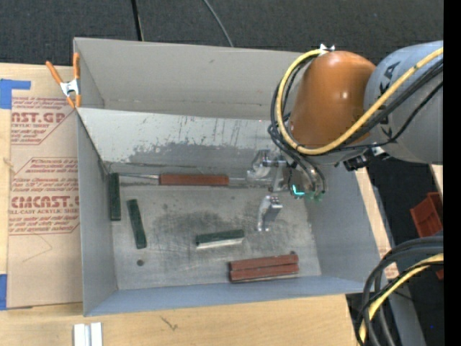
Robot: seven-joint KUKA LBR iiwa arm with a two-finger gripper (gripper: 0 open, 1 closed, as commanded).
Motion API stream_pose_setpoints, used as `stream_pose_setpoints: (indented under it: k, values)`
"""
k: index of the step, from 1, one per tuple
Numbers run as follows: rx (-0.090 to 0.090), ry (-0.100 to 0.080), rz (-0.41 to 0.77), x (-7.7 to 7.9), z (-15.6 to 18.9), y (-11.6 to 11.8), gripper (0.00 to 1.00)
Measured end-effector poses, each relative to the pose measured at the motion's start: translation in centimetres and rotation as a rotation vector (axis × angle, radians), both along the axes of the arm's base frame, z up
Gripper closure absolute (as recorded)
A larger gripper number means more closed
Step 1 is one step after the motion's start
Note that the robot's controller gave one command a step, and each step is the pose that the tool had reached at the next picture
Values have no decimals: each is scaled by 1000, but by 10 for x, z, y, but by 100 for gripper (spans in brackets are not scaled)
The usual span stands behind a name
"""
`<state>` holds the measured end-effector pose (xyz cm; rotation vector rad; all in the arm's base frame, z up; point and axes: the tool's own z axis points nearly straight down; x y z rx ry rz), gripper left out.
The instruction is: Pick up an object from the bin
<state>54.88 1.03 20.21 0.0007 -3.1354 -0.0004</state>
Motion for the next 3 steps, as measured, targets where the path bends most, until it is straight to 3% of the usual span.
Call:
stream_pose_setpoints:
  k: [1, 2, 3]
  values:
    - [0, -8, 0, 2, 4, 0, 0]
    - [1, -14, 47, -5, -121, 3, 100]
    - [1, -39, 44, -1, -123, 3, 0]
